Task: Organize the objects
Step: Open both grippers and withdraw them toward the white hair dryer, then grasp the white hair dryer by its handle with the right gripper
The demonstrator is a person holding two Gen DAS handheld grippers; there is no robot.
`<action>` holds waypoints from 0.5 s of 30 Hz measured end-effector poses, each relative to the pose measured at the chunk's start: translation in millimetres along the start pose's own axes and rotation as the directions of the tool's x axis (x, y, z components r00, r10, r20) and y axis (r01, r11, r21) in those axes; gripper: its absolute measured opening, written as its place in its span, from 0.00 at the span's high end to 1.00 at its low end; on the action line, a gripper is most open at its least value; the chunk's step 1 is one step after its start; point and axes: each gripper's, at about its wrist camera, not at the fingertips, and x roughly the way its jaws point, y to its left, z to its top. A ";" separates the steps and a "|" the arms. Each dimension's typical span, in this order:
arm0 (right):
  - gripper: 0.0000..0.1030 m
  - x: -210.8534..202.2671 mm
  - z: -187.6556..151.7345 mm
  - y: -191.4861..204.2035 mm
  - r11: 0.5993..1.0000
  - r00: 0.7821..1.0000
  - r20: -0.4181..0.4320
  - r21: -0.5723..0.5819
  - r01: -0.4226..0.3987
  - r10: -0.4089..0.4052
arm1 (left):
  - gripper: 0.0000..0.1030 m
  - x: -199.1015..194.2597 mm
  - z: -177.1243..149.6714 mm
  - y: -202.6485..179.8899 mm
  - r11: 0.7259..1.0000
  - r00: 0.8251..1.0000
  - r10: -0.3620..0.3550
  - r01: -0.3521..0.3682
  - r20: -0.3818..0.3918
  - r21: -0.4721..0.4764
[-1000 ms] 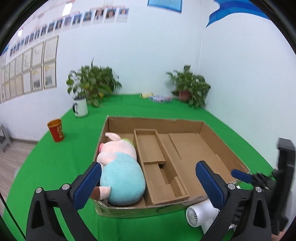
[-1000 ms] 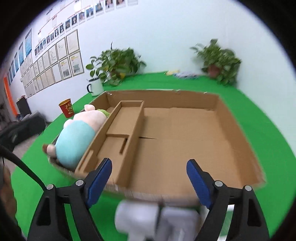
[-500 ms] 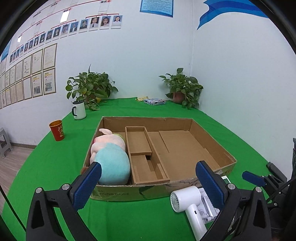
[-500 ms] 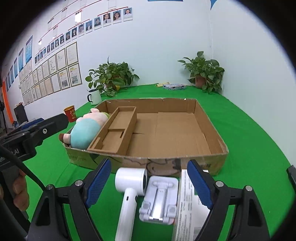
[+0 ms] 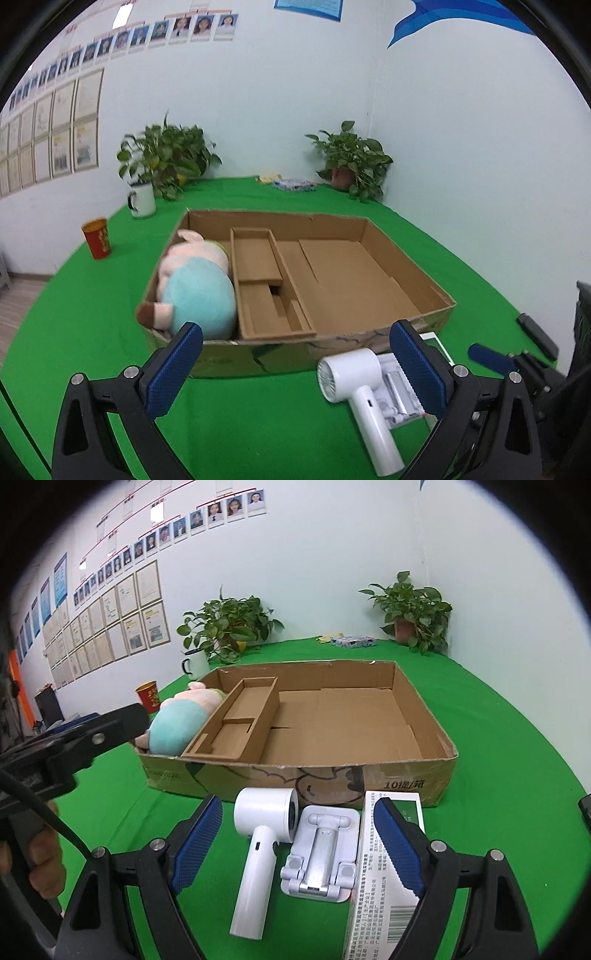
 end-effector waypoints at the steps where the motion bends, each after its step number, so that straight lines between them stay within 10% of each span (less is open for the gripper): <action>1: 0.19 0.3 -3.0 -0.7 1.000 1.000 -0.009 -0.005 -0.015 0.015 | 0.02 6.0 -3.4 3.0 0.998 0.998 -0.057 0.055 -0.040 -0.031; 7: 0.23 1.3 -53.8 6.5 0.988 0.978 -0.139 0.003 -0.157 0.156 | 0.06 54.2 -34.3 14.7 0.964 0.931 -0.252 0.216 -0.266 -0.157; 15: 0.56 31.9 -66.3 22.9 0.982 0.955 -0.230 0.022 -0.188 0.188 | 0.19 112.0 -61.4 13.8 0.887 0.800 -0.448 0.338 -0.400 -0.316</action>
